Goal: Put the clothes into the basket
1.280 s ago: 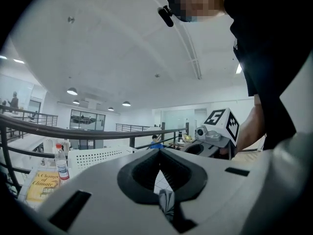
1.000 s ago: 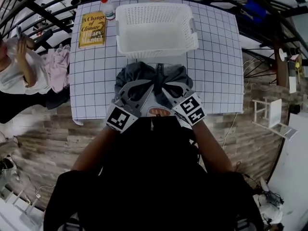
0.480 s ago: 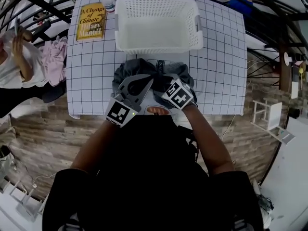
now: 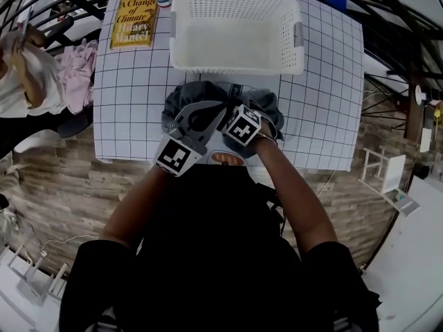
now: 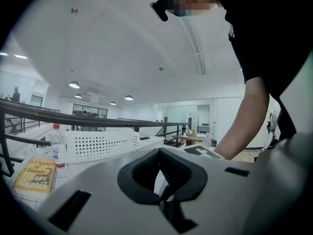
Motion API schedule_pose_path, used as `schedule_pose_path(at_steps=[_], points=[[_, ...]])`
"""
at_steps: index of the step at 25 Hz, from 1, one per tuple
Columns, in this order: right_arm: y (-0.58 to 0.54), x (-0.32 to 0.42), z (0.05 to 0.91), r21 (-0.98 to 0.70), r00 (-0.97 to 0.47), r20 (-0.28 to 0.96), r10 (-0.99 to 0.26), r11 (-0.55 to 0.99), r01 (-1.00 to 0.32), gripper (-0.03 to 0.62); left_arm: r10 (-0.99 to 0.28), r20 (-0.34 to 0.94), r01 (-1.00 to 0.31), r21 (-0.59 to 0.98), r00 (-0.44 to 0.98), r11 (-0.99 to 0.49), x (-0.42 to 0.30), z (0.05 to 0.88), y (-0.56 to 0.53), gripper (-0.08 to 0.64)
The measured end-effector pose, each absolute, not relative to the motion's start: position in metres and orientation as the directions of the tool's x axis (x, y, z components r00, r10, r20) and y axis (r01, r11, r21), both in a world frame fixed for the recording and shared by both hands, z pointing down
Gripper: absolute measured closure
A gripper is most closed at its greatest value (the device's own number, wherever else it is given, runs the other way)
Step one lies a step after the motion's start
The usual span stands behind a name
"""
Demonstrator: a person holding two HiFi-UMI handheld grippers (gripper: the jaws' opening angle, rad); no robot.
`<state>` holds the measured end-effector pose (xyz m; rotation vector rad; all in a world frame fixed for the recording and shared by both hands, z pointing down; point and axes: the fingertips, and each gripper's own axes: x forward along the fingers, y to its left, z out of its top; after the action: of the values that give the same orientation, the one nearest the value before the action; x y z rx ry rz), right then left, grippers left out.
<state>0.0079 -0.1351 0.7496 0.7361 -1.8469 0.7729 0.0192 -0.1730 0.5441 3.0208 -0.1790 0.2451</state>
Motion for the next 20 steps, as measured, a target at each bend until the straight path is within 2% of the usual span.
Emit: schedule_pose_path(at_steps=[12, 17, 18, 20], points=[[-0.133, -0.012, 0.786, -0.242, -0.363, 0.931, -0.047, 0.665, -0.706, 0.115, -0.163, 0.178, -0.186, 0.118, 0.97, -0.975, 0.009, 0.556, -0.192, 0.561], [-0.133, -0.013, 0.793, -0.206, -0.323, 0.945, -0.039, 0.699, -0.685, 0.118, -0.181, 0.18, -0.205, 0.121, 0.967, -0.971, 0.005, 0.557, -0.193, 0.561], [-0.133, -0.013, 0.793, -0.198, -0.318, 0.947, -0.041, 0.706, -0.68, 0.121, -0.186, 0.18, -0.21, 0.123, 0.966, -0.97, 0.004, 0.557, -0.194, 0.561], [-0.132, -0.014, 0.792, -0.196, -0.318, 0.947, -0.039, 0.715, -0.671, 0.175, -0.192, 0.183, -0.216, 0.121, 0.964, -0.969, 0.002, 0.556, -0.195, 0.561]])
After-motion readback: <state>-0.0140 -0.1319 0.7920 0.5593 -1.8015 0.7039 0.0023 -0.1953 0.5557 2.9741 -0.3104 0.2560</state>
